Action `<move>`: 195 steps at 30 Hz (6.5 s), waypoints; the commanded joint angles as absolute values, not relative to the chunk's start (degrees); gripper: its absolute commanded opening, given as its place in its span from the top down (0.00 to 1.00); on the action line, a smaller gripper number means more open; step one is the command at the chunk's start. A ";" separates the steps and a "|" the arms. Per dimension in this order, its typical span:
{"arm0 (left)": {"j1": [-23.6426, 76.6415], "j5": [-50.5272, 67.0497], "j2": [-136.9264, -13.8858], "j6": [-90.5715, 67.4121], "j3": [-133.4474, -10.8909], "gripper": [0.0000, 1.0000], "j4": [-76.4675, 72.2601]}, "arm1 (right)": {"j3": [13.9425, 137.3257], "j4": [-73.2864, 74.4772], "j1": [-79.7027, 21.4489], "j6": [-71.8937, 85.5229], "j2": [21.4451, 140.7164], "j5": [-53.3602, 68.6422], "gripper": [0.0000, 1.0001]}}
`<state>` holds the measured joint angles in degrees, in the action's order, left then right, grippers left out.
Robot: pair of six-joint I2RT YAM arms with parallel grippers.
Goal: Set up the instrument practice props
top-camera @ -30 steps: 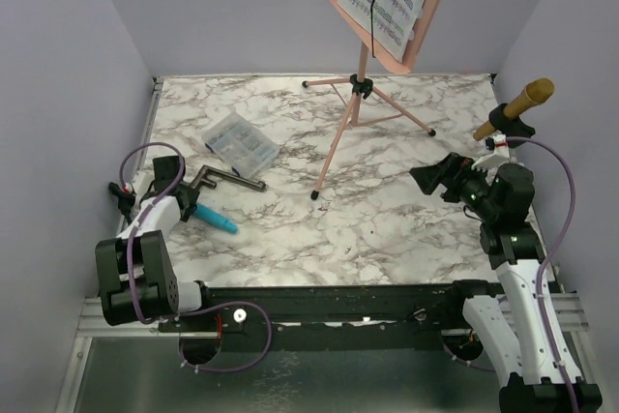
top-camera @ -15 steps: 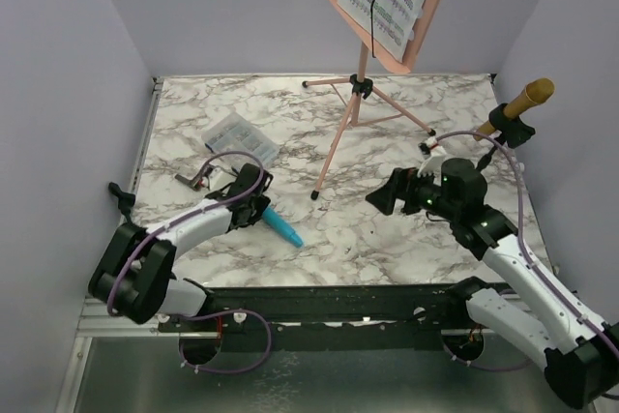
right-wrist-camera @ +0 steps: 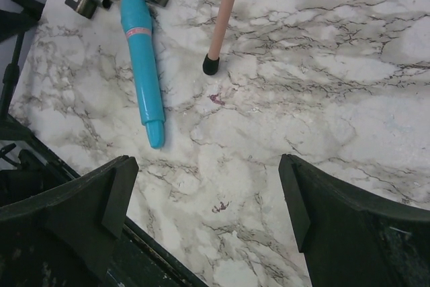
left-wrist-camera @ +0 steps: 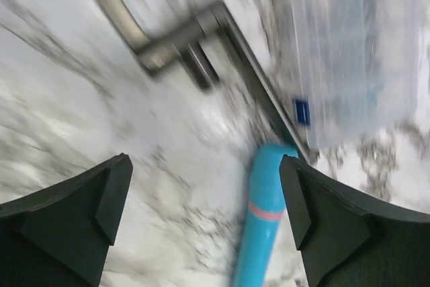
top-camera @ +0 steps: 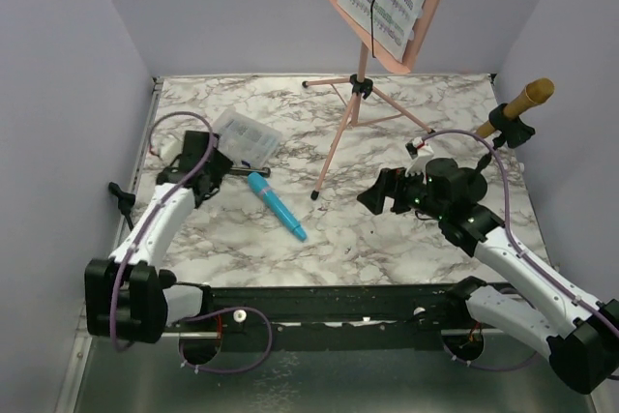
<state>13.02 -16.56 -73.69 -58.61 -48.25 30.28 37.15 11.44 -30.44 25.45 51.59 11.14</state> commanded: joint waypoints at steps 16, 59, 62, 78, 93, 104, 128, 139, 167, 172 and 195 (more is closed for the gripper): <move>-27.51 -32.28 -68.96 -45.36 -39.29 0.01 30.44 | 39.13 4.13 -30.91 20.08 54.45 18.34 0.00; 27.89 -14.59 -49.52 -34.66 -40.76 1.00 3.78 | 40.79 7.79 -30.88 18.76 50.39 11.36 0.00; 34.83 -1.31 -52.29 -27.21 -40.25 1.00 -6.56 | 42.91 8.73 -30.88 18.68 50.60 17.80 0.00; 43.24 45.47 -77.93 -31.28 -39.66 1.00 -56.05 | 33.55 -33.39 -28.03 49.20 50.93 38.67 0.16; 43.82 49.65 -89.01 -49.50 -40.04 0.93 -72.33 | 30.64 -35.89 -28.03 43.33 46.97 27.18 0.99; 42.05 14.27 -62.03 -36.75 -40.81 0.01 -12.29 | 31.82 -29.82 -28.99 20.48 49.24 13.18 1.00; 49.31 -3.62 -77.25 -20.17 -74.00 0.17 -0.15 | 32.60 -37.08 -46.67 8.70 59.35 -19.14 1.00; 47.22 8.60 -83.25 -17.60 -78.81 0.73 -0.09 | 30.89 -38.23 -47.55 6.90 57.02 -17.46 1.00; 39.83 56.78 -70.35 8.68 -60.61 1.00 -4.86 | 36.66 -1.41 -43.51 5.70 41.05 13.38 0.00; 37.59 61.00 -71.62 3.71 -61.35 1.00 -4.81 | 36.37 -2.43 -40.09 5.89 41.76 16.57 0.00; 18.75 40.98 -51.45 -43.09 -51.61 0.03 5.20 | 35.55 -11.18 -33.11 5.84 44.18 35.36 0.00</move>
<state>19.16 33.91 -51.48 -33.91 -56.66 3.84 35.20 -3.99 -37.63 5.06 41.63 21.37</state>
